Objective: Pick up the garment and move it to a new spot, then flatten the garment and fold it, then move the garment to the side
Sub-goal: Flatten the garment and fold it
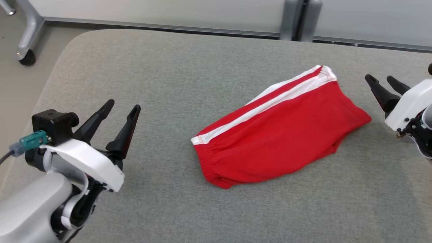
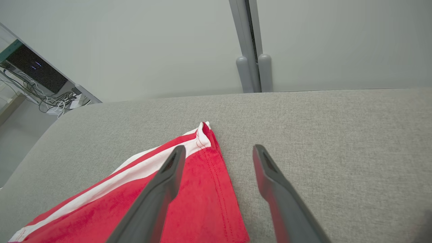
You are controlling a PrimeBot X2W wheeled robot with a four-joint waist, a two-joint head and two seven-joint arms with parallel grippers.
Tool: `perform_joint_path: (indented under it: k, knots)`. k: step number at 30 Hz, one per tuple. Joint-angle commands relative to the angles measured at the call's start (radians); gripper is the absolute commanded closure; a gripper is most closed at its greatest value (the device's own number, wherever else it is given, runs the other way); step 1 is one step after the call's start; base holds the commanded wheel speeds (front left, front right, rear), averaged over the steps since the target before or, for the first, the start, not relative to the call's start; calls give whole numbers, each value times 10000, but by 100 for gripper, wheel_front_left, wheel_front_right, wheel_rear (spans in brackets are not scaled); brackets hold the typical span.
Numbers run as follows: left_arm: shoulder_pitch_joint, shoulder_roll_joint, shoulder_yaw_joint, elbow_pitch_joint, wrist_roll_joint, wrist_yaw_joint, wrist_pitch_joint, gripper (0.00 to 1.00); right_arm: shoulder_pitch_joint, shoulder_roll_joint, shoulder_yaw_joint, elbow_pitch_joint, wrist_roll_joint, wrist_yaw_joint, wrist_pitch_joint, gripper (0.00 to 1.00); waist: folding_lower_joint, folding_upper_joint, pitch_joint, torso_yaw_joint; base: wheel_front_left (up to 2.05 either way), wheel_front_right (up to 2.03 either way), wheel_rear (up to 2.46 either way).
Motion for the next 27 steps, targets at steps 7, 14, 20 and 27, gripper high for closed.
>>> perform_joint_path:
  k: [7,14,20,27]
  knots:
    - [1412,-1274,2163,-639,1447,1207,-439,0,153,194,-48,1091,559,3,701,0,0,0,388,864,0,0,0]
    - [3275,-2874,3886,-773,3089,620,-431,0,-155,311,151,2288,777,3,2126,0,0,0,797,1603,0,0,0]
    - [4003,-3876,4472,-271,3756,-125,-433,0,121,733,267,3377,1299,3,3900,0,0,0,798,1990,0,0,0]
    - [4306,-4541,4930,253,4290,-705,-434,0,349,1104,-74,2724,1800,14,4531,62,0,0,659,1990,0,0,0]
